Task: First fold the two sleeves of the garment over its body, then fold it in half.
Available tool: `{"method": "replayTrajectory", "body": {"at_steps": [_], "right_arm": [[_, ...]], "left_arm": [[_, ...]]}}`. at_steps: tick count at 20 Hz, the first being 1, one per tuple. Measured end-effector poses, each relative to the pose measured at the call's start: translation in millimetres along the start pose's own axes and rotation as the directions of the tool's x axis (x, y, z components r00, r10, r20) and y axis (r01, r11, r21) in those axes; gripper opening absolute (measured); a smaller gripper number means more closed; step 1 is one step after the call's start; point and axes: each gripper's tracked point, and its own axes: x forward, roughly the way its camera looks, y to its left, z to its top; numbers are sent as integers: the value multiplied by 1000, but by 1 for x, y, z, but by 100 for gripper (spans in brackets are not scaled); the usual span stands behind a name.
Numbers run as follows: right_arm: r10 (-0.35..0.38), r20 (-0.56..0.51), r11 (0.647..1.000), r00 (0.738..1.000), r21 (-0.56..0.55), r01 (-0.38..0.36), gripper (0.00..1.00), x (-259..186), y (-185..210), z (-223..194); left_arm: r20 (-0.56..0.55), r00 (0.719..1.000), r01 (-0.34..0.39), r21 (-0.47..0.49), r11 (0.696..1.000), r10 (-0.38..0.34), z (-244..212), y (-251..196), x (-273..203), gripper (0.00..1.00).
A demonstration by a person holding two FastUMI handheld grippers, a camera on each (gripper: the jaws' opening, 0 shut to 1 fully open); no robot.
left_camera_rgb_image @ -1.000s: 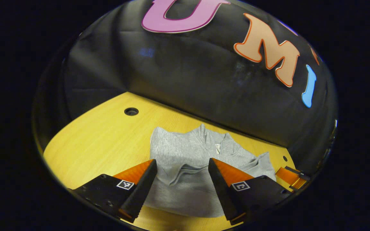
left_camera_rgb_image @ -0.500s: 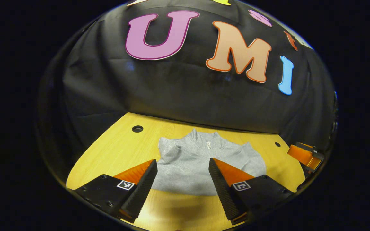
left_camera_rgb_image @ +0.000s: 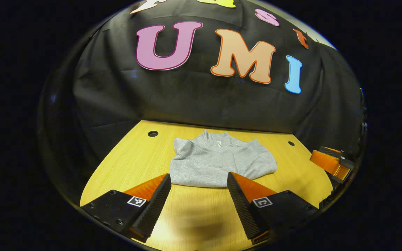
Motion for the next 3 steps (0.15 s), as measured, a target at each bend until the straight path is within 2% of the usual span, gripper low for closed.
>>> {"method": "replayTrajectory", "body": {"at_steps": [3], "right_arm": [[-51, -20, 999, 998, -14, 51, 98, -19, -10, -12]], "left_arm": [[-22, 999, 36, 10, 999, -36, -11, -9, -12, 94]]}}
